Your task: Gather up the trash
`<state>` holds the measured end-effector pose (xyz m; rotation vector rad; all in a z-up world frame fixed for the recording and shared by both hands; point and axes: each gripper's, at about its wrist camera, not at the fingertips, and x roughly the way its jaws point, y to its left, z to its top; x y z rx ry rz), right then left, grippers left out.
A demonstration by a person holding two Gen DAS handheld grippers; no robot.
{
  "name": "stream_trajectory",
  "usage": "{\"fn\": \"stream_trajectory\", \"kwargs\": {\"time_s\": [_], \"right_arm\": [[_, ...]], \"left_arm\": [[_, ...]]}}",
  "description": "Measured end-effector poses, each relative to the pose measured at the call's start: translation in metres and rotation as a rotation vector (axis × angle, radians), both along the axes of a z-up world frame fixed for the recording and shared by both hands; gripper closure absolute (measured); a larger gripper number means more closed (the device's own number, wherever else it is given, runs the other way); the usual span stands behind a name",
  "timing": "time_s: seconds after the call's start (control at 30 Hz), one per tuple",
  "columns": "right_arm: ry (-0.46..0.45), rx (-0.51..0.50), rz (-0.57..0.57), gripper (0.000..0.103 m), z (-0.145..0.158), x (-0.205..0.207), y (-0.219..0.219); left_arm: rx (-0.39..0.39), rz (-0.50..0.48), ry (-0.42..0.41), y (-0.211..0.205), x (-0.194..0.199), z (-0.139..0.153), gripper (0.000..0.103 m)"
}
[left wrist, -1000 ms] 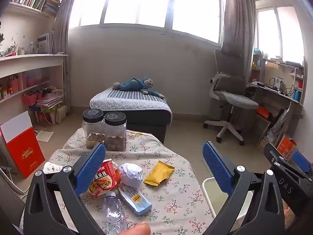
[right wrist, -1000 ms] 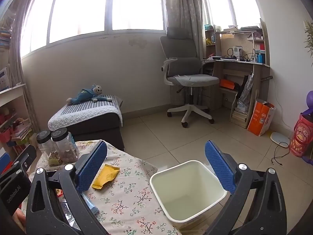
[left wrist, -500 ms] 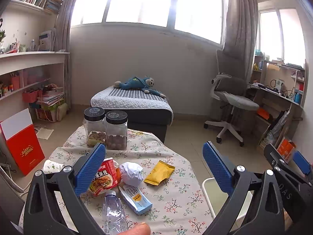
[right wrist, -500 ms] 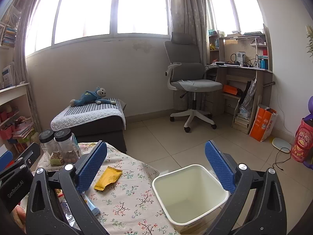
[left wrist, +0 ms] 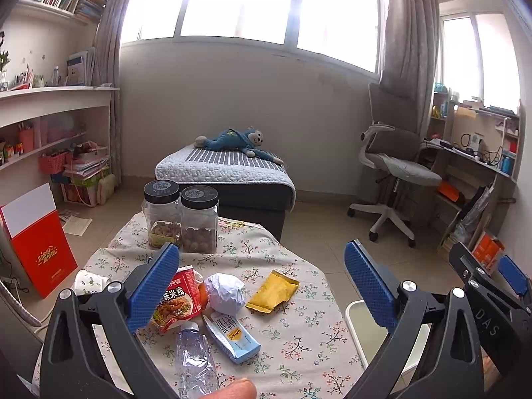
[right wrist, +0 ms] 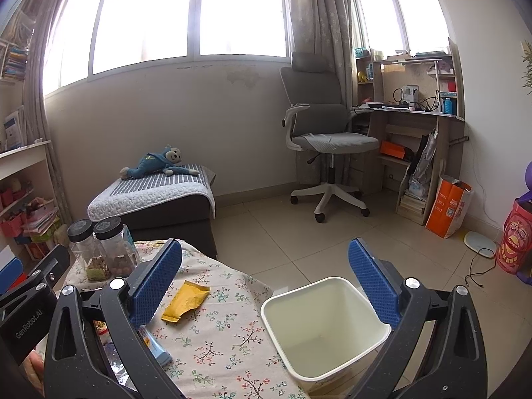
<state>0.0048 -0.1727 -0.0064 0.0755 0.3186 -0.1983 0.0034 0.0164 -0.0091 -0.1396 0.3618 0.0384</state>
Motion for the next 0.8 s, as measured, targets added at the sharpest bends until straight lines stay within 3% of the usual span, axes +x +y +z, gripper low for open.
{"fn": "stream_trajectory", "kwargs": {"time_s": [0.8], "right_arm": [[0.004,-0.001,0.007,0.007,-0.0022,0.0025,0.0051]], "left_arm": [[0.000,0.004,0.009,0.0030,0.0012,0.0008,0.006]]}}
